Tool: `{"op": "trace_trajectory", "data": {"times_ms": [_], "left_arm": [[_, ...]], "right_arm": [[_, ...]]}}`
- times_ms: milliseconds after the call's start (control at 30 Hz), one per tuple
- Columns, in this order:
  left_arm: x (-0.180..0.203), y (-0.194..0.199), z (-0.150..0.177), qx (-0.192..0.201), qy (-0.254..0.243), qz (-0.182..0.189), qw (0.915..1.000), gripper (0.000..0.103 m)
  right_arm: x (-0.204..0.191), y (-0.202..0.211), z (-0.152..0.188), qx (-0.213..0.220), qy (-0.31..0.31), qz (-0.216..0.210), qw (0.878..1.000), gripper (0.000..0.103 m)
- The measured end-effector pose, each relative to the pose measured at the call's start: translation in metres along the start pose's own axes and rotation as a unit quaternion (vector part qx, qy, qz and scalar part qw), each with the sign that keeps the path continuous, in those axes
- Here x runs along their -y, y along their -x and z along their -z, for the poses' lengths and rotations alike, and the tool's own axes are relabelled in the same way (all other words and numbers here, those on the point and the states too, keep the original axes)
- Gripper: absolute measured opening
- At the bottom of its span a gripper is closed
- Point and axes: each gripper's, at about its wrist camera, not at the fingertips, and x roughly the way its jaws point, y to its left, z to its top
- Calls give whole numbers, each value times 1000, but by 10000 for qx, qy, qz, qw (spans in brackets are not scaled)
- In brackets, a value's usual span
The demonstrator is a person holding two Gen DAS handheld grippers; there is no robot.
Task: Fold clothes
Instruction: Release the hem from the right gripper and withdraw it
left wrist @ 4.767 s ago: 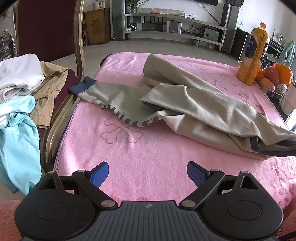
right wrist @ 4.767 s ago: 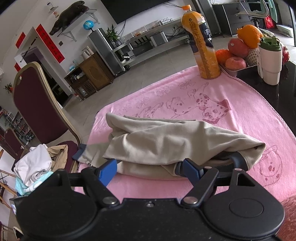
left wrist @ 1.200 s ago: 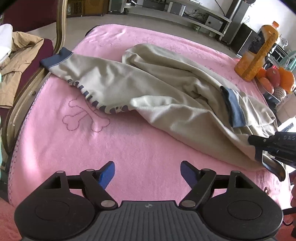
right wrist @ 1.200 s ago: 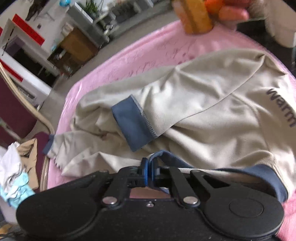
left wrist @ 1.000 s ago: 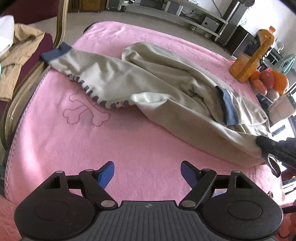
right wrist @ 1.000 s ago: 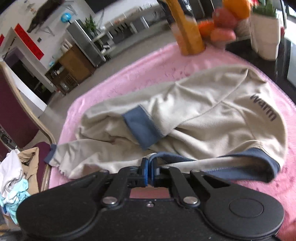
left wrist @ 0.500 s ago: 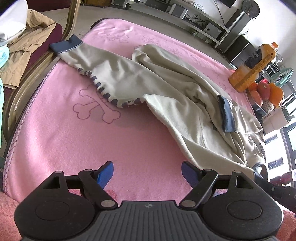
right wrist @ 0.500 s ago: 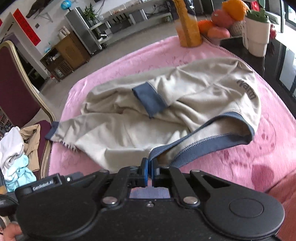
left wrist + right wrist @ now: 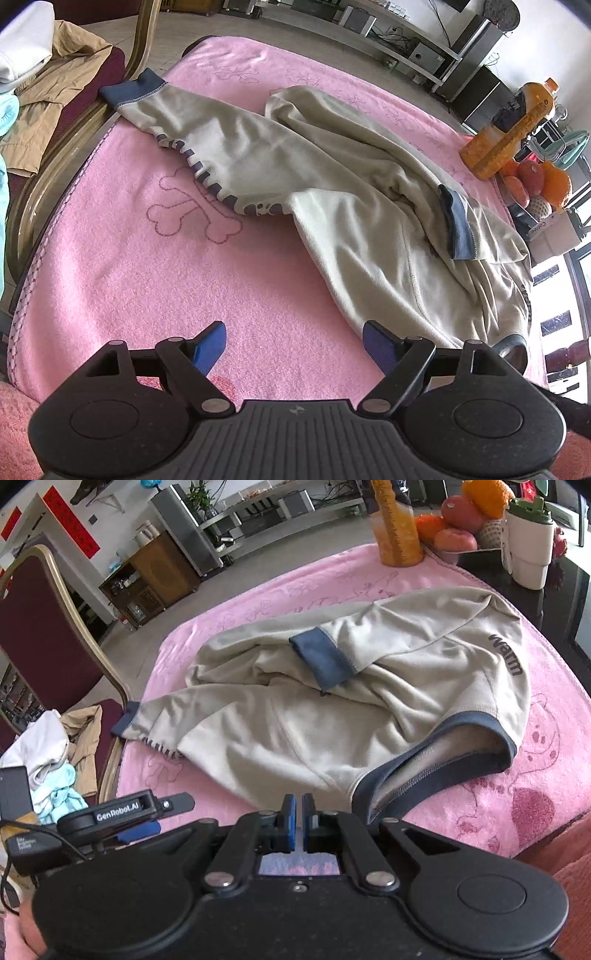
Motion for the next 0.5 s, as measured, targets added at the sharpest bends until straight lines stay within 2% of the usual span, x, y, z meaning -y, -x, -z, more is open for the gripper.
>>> {"op": "trace_trajectory", "data": {"times_ms": [233,333,400,467,500], "left_arm": [[0,-3,0,-41,3,-48,10000,80],[0,-4,1,-50,-5,-62,10000,80],[0,-4,1,-52,-7,-74,10000,80],[0,-4,1,-53,-7,-84,10000,80],[0,-4,1,-53,-7,-88,9999,80]], "right_arm": [[4,-6,2,-276,-127,11,9995,7],[8,-6,1,-330,-280,-59,9990,32],[9,-4,1,-285,-315,-74,9991,35],[9,-1,-1,-231,-336,-114,9991,44],[8,0,-1,-196,-337,-133,9992,45]]}}
